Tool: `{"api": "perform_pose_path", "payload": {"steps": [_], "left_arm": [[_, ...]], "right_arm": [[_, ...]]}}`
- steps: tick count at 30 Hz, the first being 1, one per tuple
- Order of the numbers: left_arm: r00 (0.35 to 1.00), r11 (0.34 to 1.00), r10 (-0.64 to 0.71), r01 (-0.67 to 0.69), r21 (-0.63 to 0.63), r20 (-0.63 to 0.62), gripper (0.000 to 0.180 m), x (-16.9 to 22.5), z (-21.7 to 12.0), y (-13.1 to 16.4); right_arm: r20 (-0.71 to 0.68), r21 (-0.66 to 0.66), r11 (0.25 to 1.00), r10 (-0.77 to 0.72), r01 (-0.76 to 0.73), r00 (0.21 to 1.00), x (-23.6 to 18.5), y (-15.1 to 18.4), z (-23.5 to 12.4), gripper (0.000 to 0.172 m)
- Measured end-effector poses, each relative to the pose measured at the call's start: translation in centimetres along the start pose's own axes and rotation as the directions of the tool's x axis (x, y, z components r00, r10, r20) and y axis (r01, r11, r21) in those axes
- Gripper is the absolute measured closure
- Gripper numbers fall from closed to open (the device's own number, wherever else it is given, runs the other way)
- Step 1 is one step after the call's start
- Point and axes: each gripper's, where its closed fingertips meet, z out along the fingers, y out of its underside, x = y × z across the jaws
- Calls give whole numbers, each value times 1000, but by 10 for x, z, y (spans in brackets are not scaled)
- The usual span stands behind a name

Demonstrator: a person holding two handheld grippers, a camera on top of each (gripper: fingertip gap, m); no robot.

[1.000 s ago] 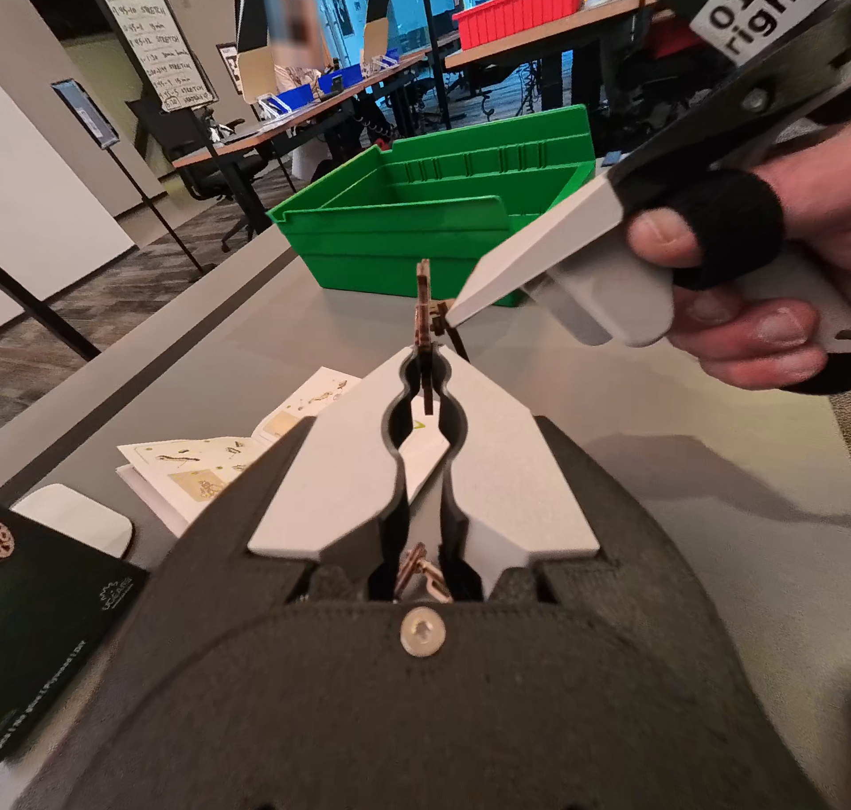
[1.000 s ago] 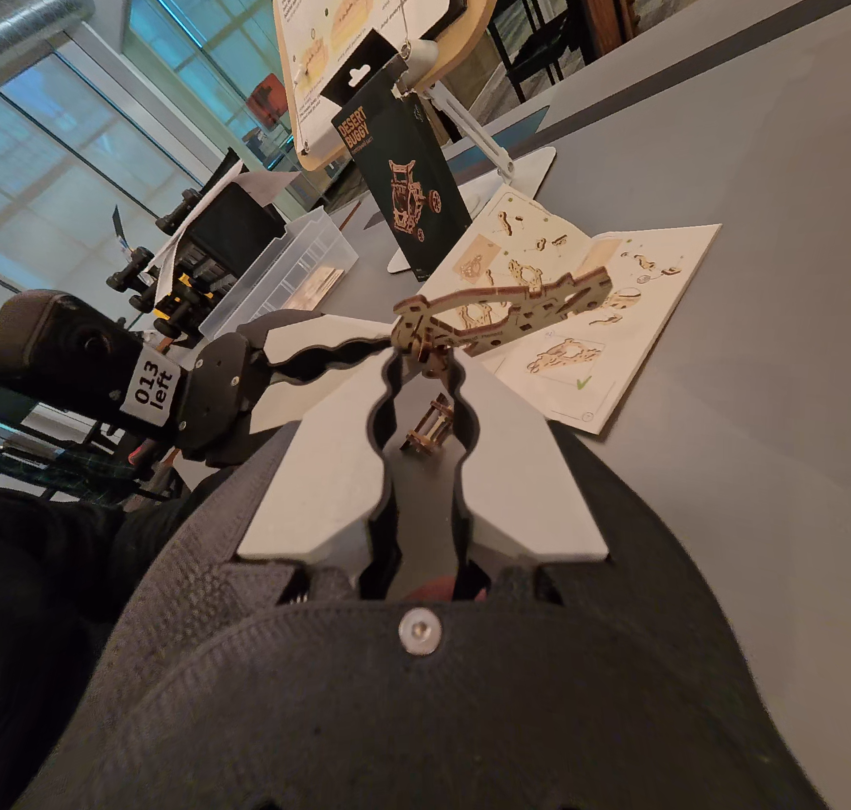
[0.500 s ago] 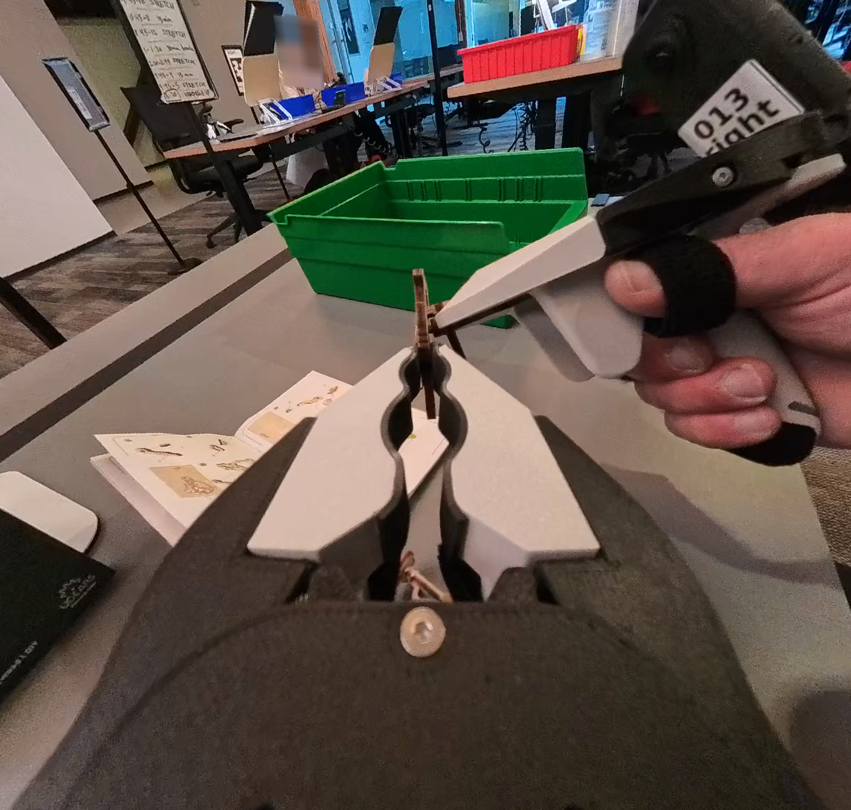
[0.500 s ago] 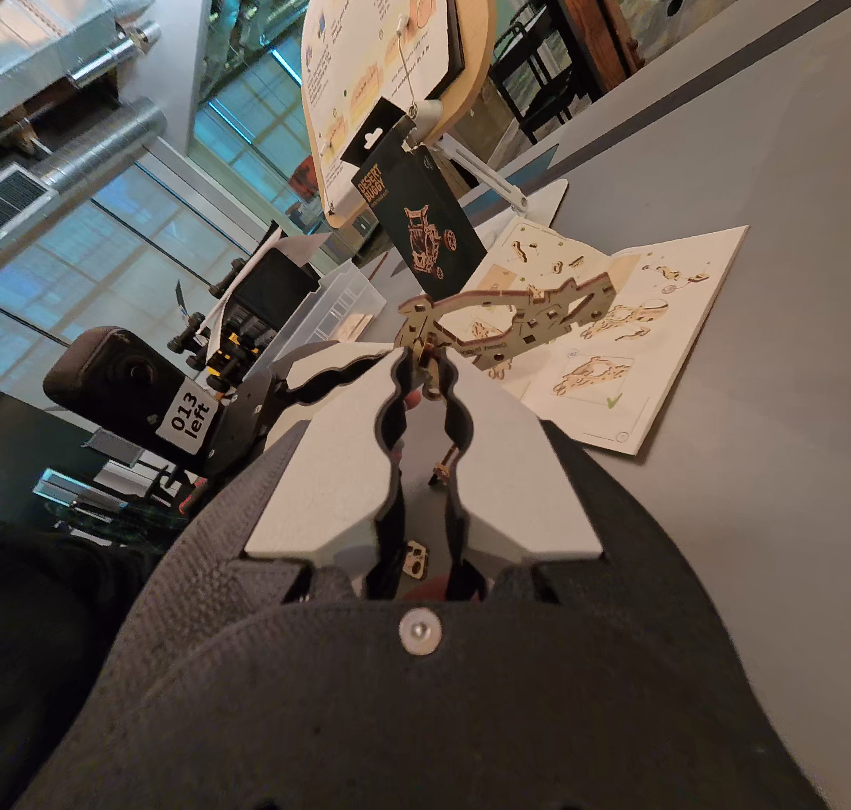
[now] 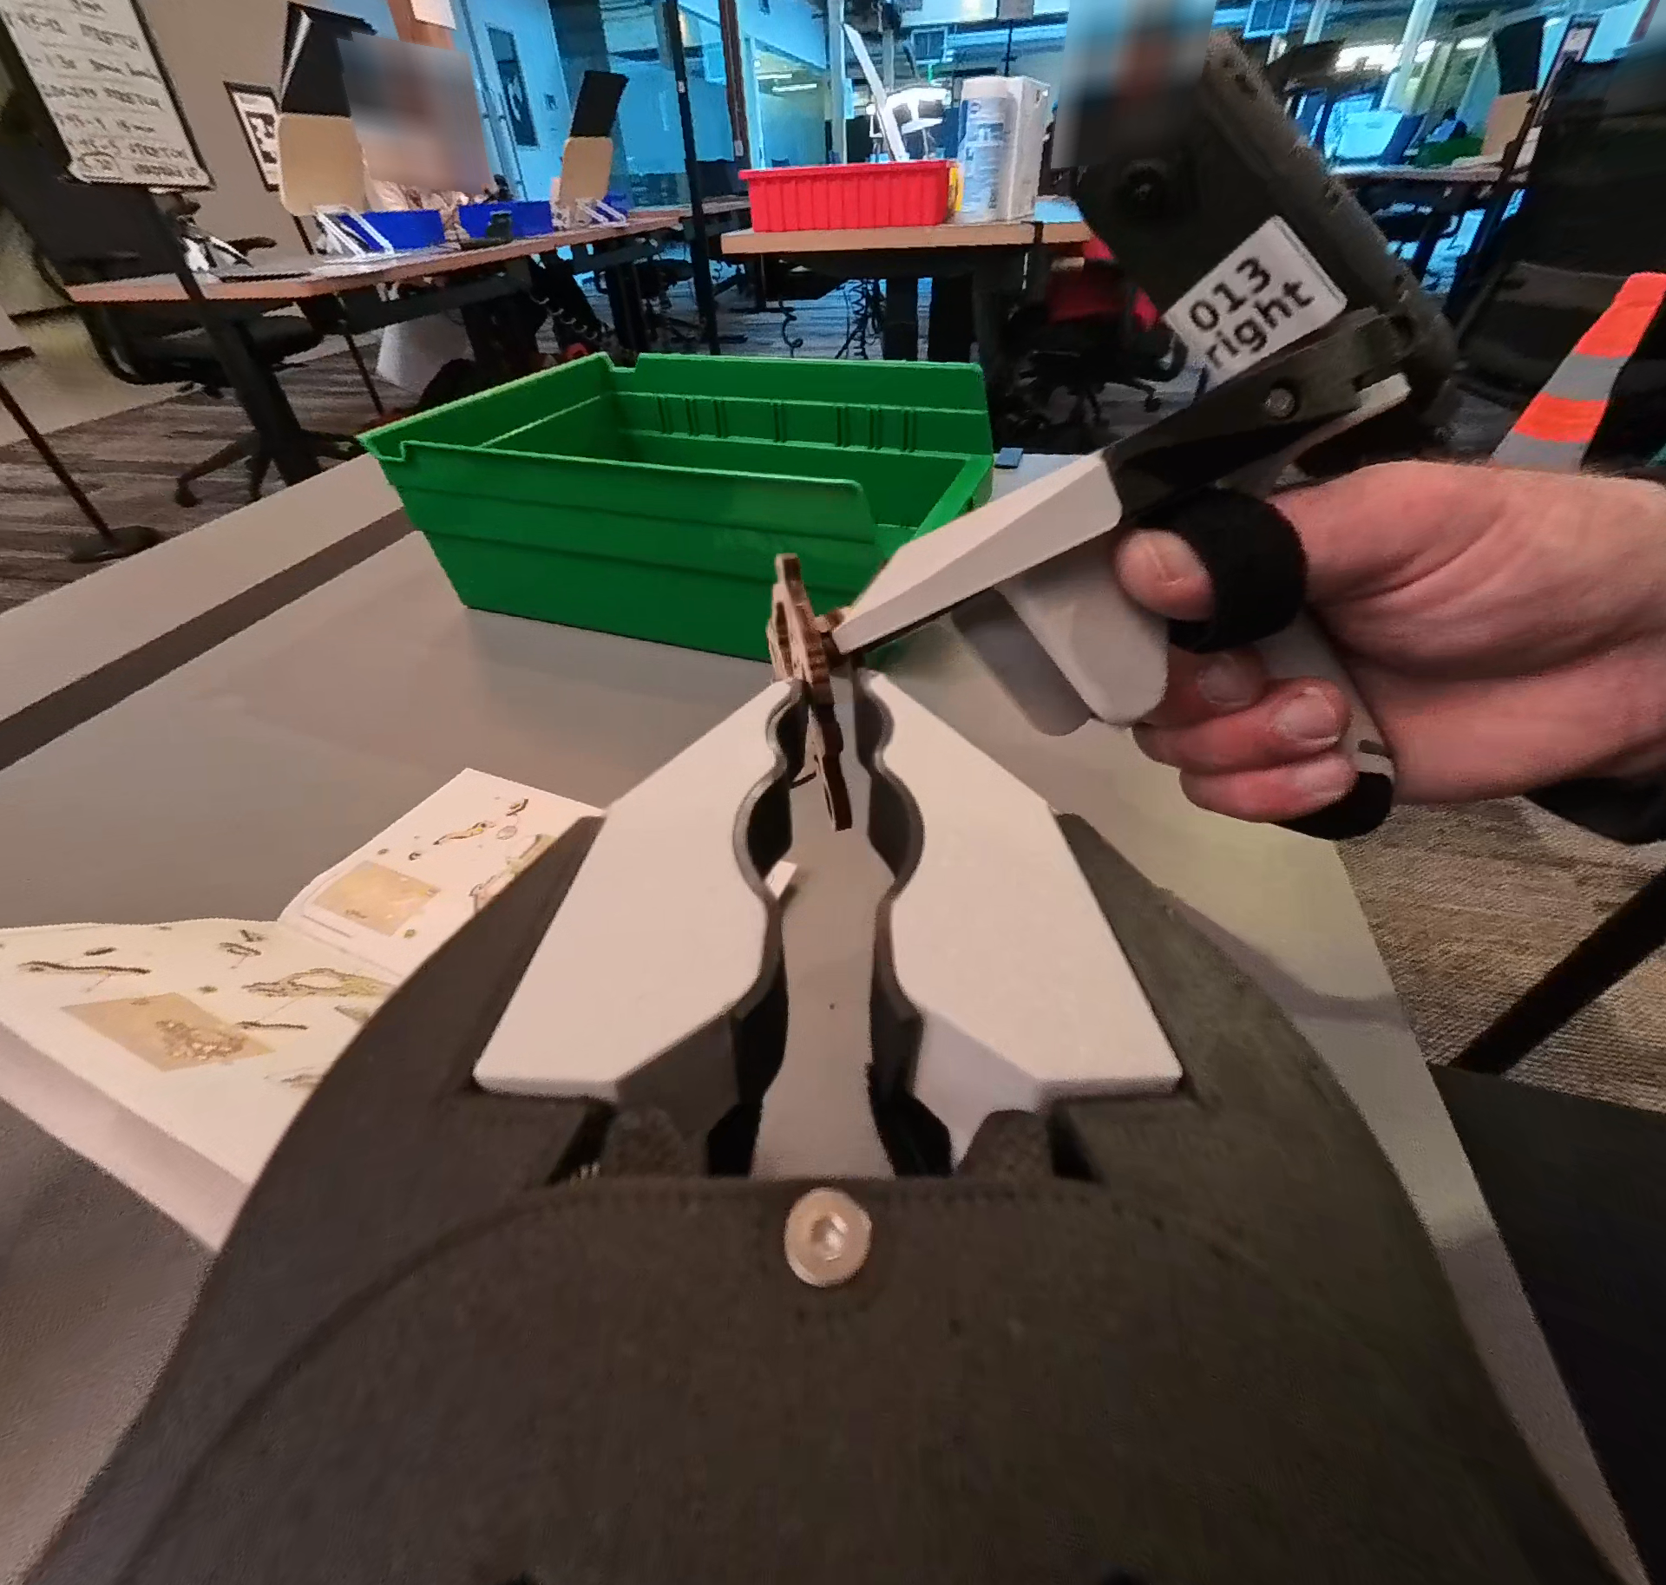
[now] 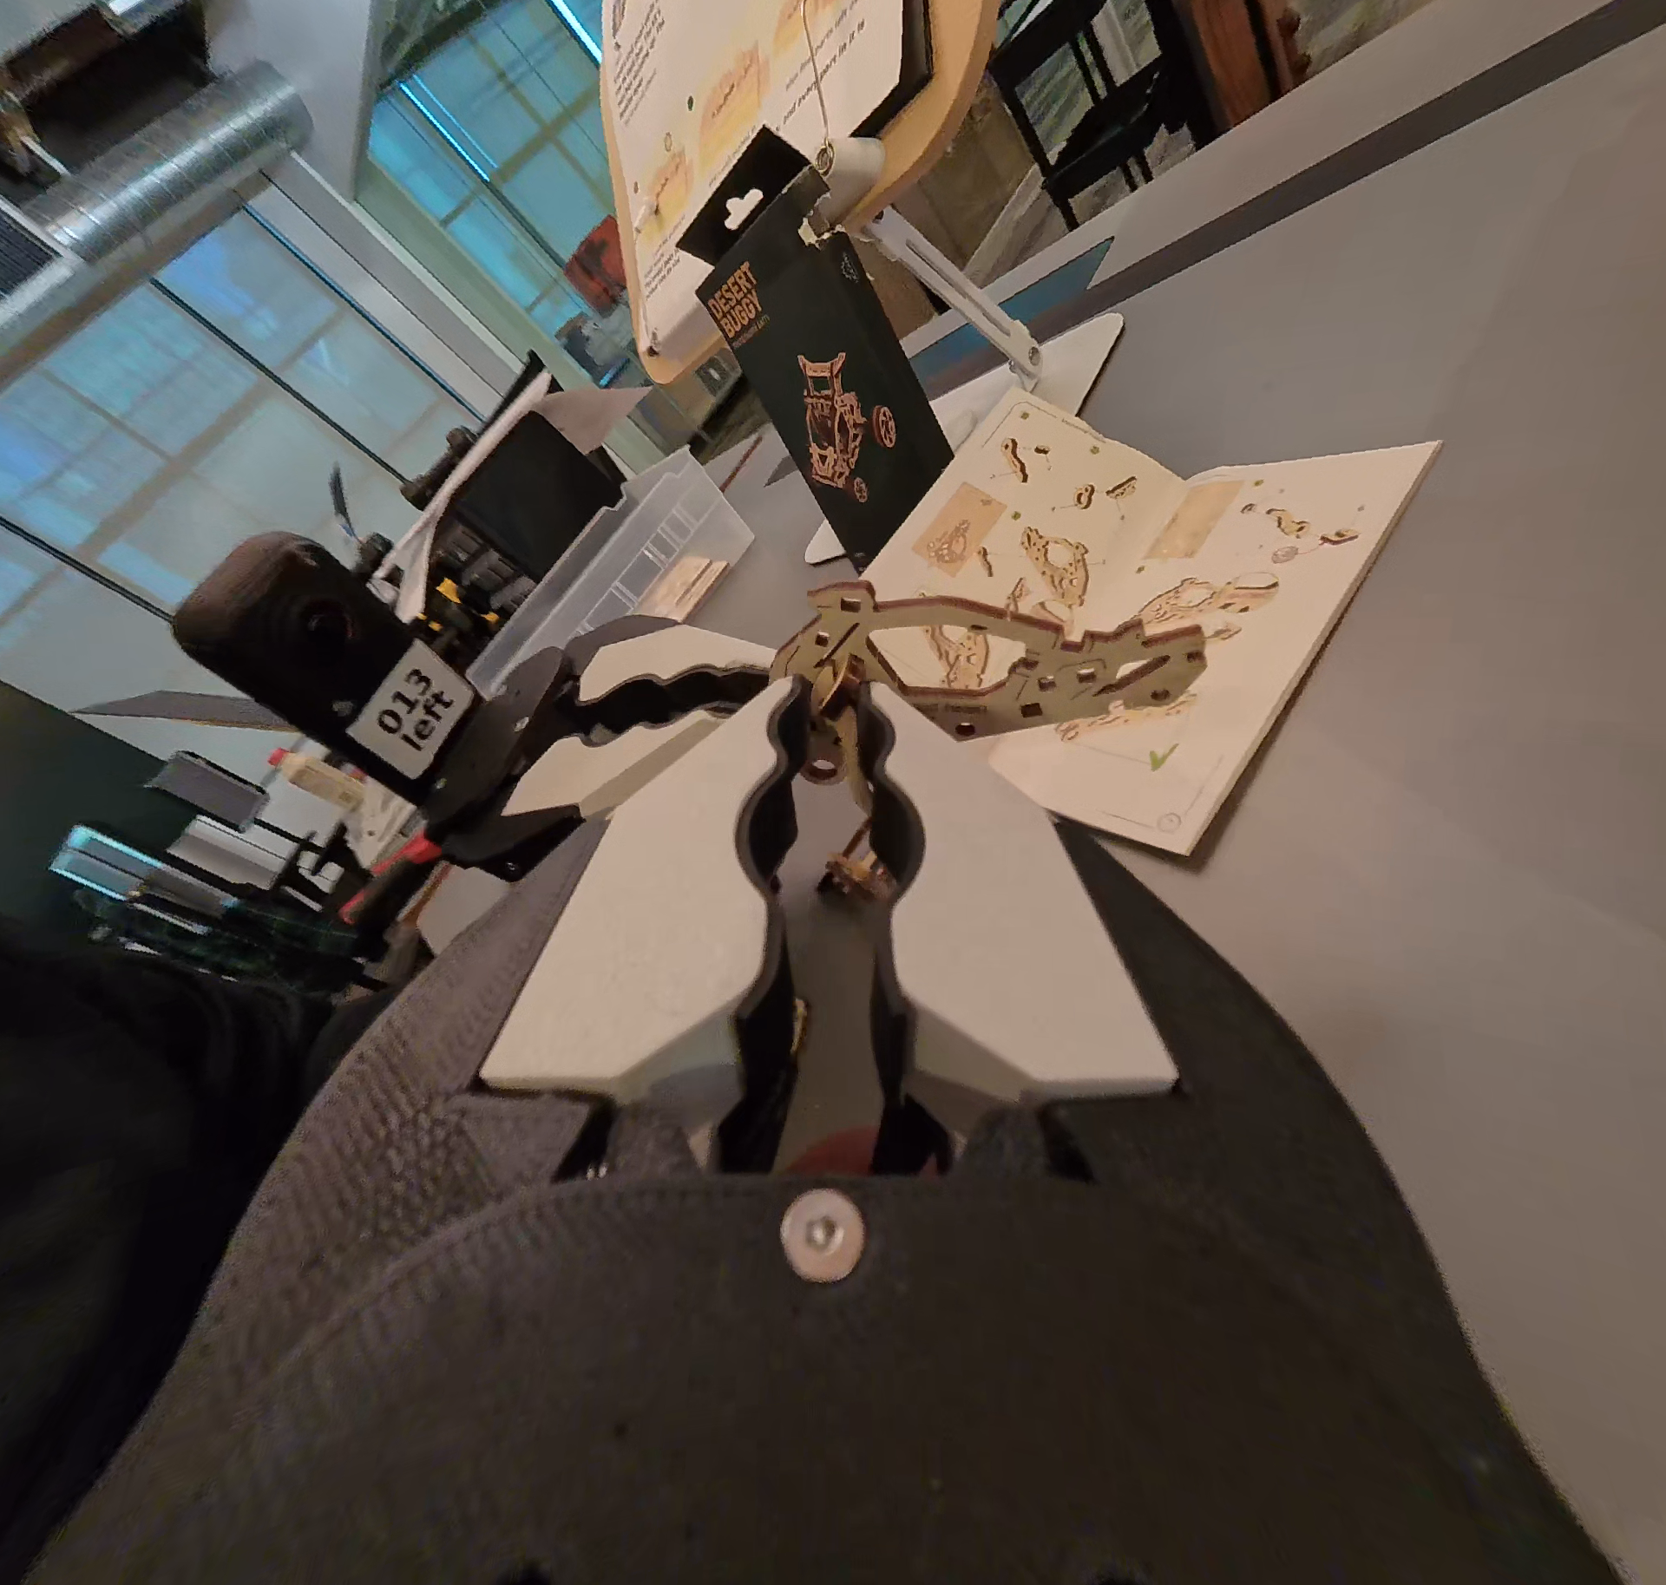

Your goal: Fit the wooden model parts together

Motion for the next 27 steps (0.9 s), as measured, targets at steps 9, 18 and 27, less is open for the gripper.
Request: {"api": "perform_pose_path", "payload": {"steps": [9, 18, 27], "left_arm": [[971, 979, -184, 195, 56, -155, 161, 4, -5, -10], [966, 980, -198, 201, 2, -169, 175, 7, -1, 0], [967, 974, -218, 224, 29, -129, 178, 1, -2, -2]], "right_arm": [[62, -52, 998, 28, -25, 998, -1, 3, -3, 165], [29, -154, 982, -108, 111, 994, 0, 8, -5, 164], [8, -98, 992, -77, 78, 997, -1, 7, -2, 164]]}}
